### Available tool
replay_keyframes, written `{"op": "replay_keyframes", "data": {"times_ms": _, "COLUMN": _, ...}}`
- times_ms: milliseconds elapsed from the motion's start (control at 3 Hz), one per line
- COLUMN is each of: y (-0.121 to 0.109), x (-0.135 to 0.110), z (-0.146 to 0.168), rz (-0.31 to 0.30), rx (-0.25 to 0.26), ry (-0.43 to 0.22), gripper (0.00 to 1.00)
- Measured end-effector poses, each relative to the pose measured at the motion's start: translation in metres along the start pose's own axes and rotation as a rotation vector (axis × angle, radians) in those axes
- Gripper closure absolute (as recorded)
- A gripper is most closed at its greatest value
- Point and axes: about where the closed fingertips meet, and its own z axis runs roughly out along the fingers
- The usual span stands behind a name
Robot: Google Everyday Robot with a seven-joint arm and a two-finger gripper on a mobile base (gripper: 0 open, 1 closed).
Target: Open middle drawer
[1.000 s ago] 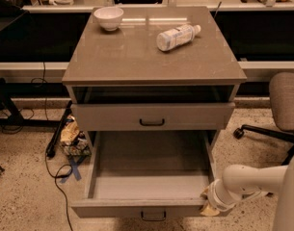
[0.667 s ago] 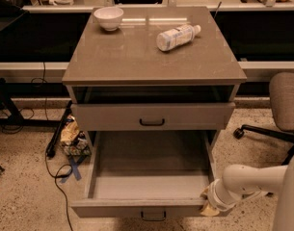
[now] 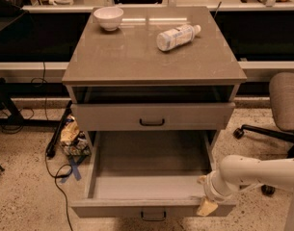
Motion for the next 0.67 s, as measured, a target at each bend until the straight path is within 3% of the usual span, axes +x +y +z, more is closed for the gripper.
{"op": "replay_keyframes", "data": {"times_ms": 333, "y": -0.01, "x": -0.025, "z": -0.036, "rz": -0.079, "rx": 0.049, "ry": -0.018, "gripper": 0.0}}
{"op": "replay_keyframes", "data": {"times_ms": 667, "y": -0.046, "x": -0.014, "z": -0.103, "rz": -0.066, "rx": 0.164, "ry": -0.042, "gripper": 0.0}}
